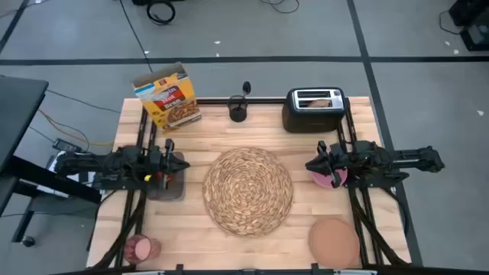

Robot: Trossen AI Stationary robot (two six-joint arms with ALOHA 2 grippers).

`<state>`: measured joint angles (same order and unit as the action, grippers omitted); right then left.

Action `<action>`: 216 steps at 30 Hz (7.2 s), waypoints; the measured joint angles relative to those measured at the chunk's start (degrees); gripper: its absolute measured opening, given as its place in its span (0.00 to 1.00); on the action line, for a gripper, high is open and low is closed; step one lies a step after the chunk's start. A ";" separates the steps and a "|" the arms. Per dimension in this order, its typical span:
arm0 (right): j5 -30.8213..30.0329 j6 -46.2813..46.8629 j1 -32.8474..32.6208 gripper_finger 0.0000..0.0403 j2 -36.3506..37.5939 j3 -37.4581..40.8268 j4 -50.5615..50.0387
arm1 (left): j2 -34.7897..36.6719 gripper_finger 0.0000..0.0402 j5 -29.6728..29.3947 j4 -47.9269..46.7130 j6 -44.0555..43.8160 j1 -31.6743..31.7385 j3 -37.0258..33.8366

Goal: Arrange a breakfast setting

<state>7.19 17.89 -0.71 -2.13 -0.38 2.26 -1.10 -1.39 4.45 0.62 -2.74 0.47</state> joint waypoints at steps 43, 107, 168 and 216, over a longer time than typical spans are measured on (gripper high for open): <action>0.00 0.00 -0.01 0.15 -0.01 0.02 0.00 | 0.00 0.07 0.00 0.00 0.00 -0.01 0.02; -7.11 18.02 -7.13 0.15 -19.15 -20.01 -3.66 | -65.88 0.36 -14.48 -13.06 -34.17 -8.04 60.95; -22.54 23.58 -27.10 0.18 -70.25 -56.68 -22.97 | -69.38 0.72 -14.19 -89.45 -108.09 -13.61 61.00; -7.56 5.30 -11.63 0.71 -60.86 -56.63 -37.70 | -71.81 0.72 -17.20 -72.53 -123.19 -14.19 45.25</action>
<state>-0.37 23.19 -12.34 -62.99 -57.01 -35.43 -72.92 -18.59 -68.08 -122.56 -16.93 45.72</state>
